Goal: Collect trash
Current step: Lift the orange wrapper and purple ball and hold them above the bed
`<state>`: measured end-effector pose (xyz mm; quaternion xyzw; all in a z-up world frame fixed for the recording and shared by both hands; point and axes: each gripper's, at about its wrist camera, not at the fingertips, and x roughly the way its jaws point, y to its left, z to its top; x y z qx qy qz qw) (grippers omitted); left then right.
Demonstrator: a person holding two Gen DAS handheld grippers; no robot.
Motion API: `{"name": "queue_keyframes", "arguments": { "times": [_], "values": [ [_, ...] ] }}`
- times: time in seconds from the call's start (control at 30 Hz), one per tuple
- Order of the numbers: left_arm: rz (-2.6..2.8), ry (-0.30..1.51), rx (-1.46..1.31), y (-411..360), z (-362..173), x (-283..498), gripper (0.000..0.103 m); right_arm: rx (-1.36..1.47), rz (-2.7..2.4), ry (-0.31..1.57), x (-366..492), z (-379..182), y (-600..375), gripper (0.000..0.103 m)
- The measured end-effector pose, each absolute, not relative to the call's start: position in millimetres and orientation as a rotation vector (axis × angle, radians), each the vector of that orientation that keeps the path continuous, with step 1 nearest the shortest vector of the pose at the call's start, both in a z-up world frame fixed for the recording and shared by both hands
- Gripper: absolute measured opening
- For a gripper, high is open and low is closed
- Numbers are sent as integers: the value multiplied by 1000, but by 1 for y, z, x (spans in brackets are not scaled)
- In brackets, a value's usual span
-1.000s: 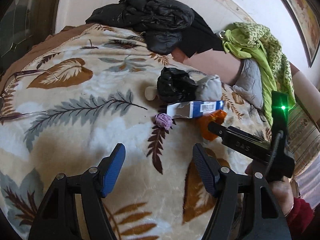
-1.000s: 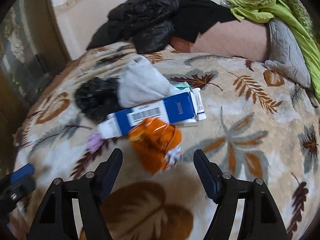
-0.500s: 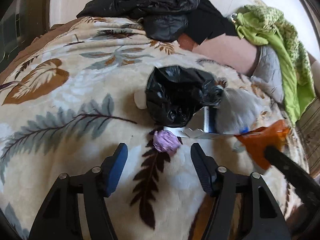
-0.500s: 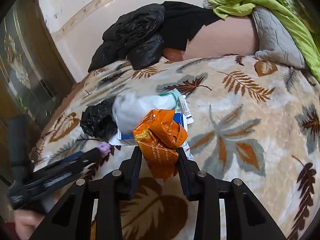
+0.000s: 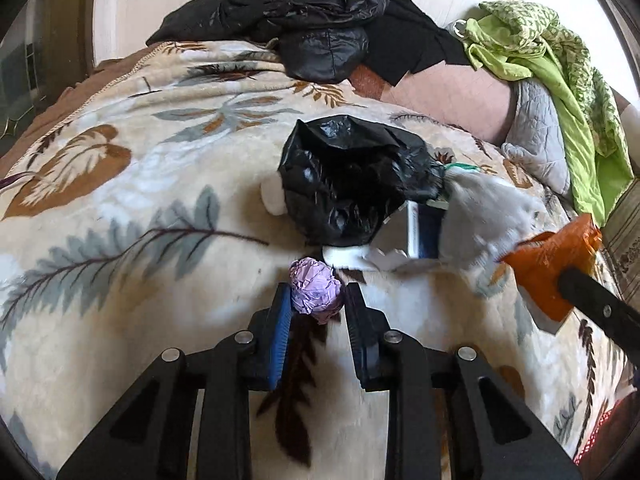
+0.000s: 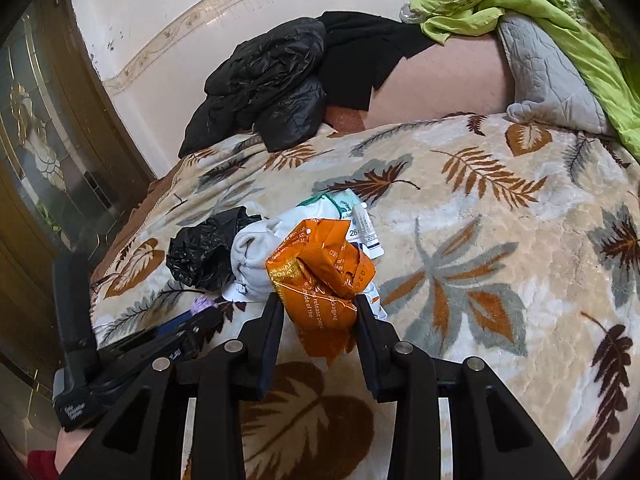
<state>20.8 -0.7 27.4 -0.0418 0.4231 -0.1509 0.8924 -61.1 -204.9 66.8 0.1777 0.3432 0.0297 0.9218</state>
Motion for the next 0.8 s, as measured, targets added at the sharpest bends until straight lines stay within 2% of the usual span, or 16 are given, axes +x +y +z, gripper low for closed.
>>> {"name": "queue_keyframes", "arguments": {
  "times": [0.5, 0.8],
  "values": [
    [-385, 741, 31, -11, 67, -95, 26, 312, 86, 666, -150, 80, -188, 38],
    [-358, 661, 65, -10, 74, -122, 26, 354, 79, 666, -172, 79, -200, 38]
  ]
}}
